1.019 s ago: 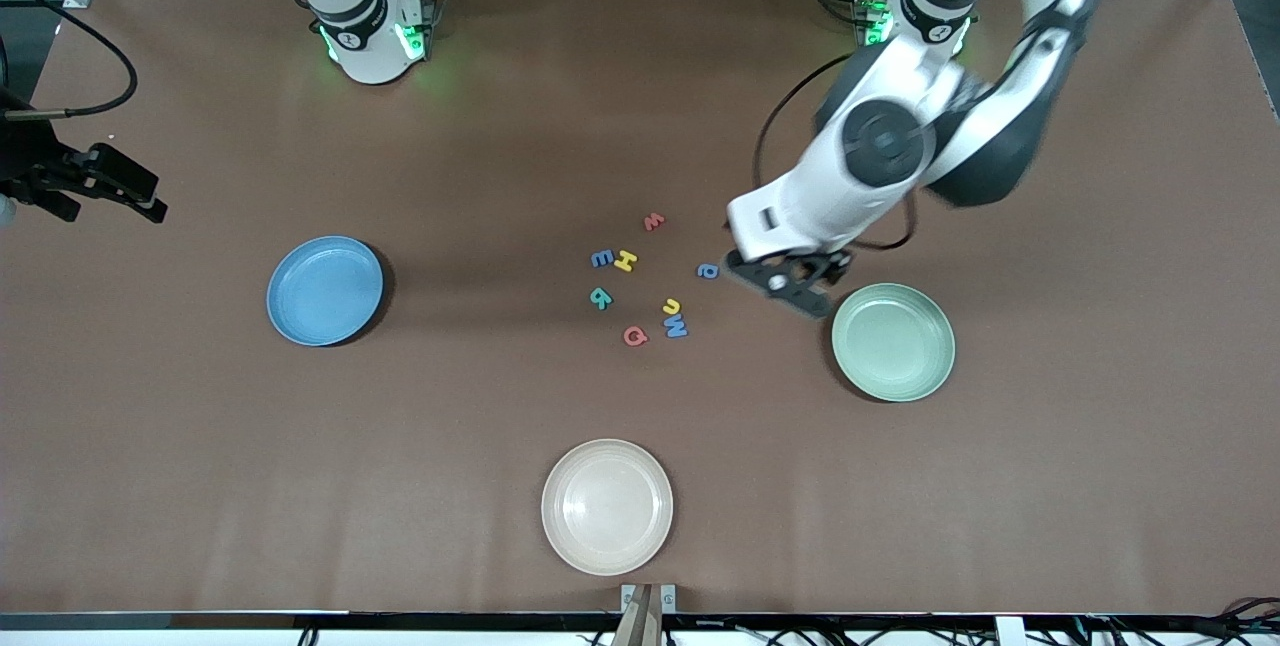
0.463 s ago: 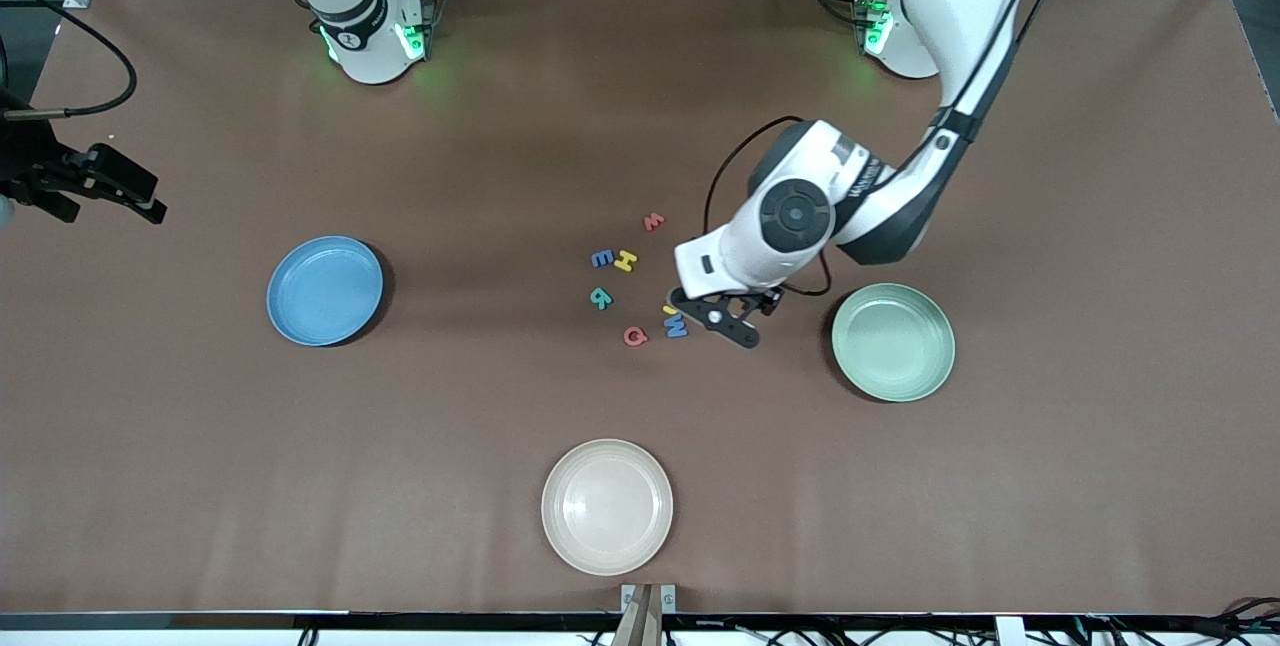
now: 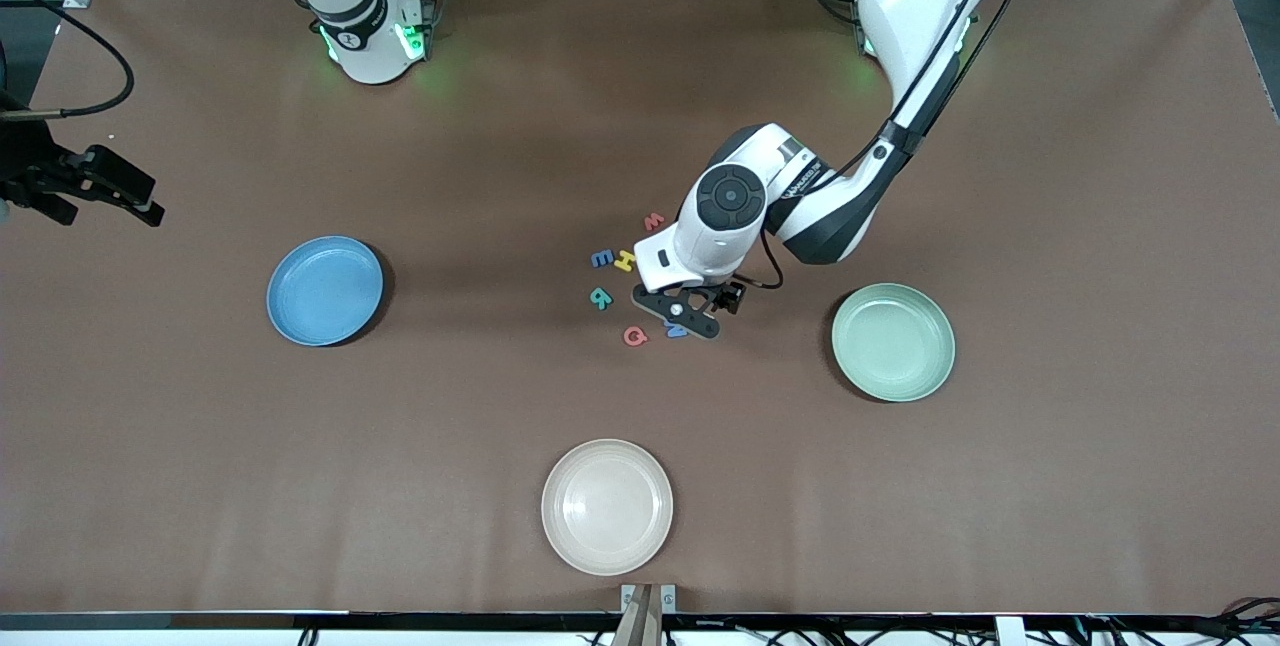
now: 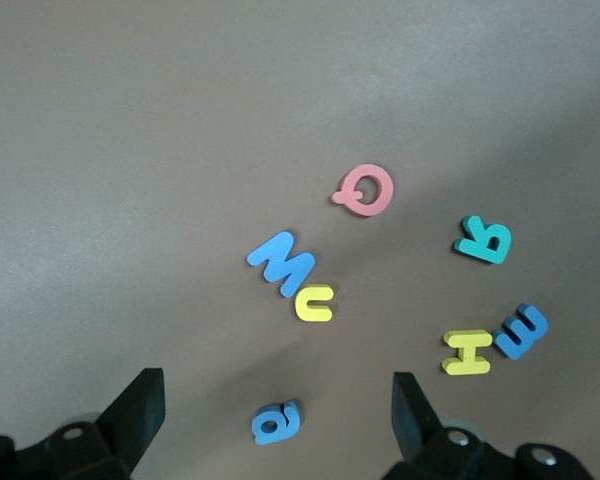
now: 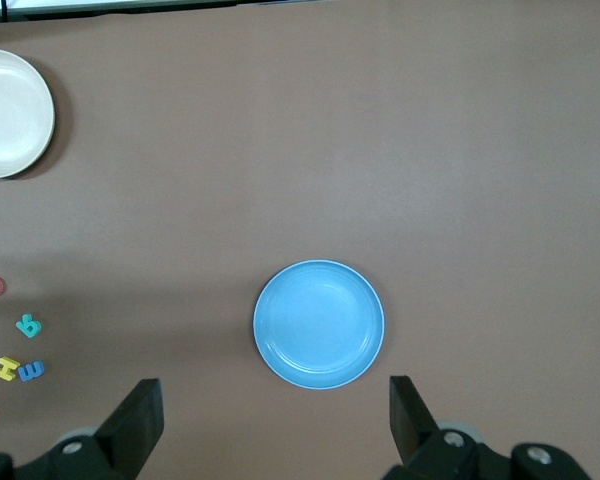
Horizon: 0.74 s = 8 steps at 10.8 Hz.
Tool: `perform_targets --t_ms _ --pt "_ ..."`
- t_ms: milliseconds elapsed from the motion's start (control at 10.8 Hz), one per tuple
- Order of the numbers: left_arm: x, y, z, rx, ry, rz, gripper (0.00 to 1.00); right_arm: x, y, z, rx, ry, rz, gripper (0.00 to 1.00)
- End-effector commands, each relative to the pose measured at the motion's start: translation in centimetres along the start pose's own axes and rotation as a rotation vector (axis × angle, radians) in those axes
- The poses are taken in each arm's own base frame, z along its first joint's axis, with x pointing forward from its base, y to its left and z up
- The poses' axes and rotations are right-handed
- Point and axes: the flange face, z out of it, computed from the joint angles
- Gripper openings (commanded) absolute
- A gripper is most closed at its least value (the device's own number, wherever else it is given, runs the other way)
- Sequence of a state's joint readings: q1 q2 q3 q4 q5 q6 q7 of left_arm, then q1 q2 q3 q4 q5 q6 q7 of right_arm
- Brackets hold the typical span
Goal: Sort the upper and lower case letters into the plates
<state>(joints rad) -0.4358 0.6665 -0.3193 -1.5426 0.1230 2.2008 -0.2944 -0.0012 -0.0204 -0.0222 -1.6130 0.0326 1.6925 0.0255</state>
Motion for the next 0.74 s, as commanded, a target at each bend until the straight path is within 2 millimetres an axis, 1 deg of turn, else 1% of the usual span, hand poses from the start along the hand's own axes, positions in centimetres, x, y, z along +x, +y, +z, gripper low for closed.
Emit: perform_targets --t_ms 0,93,185,278,371,556,649 --pt "-0.3 2.7 1.0 0.016 0.007 -0.111 1.0 -0.2 0.1 0.1 0.025 0.006 0.007 1.0" --pt "-0.3 3.8 1.7 0.002 0.031 -0.167 1.0 0.0 -0.1 0.3 0.032 0.004 0.006 1.0" --pt "-0.5 5.3 3.2 -0.011 0.04 -0.224 1.0 0.1 -0.4 0.3 0.035 0.005 0.001 1.0" --pt "-1.4 7.9 5.3 -0.019 0.039 -0.272 1.0 0.1 -0.5 0.2 0.035 0.006 -0.001 1.0" --pt "-1.7 8.9 6.5 -0.026 0.042 -0.318 1.0 0.1 -0.5 0.2 0.035 0.006 -0.001 1.0" --pt "-2.2 9.1 6.5 -0.019 0.028 -0.439 1.0 0.2 -0.3 0.3 0.034 0.005 0.002 1.0" --pt "-2.6 8.9 7.2 -0.006 0.003 -0.492 1.0 0.2 -0.3 0.1 0.032 0.008 -0.002 1.0"
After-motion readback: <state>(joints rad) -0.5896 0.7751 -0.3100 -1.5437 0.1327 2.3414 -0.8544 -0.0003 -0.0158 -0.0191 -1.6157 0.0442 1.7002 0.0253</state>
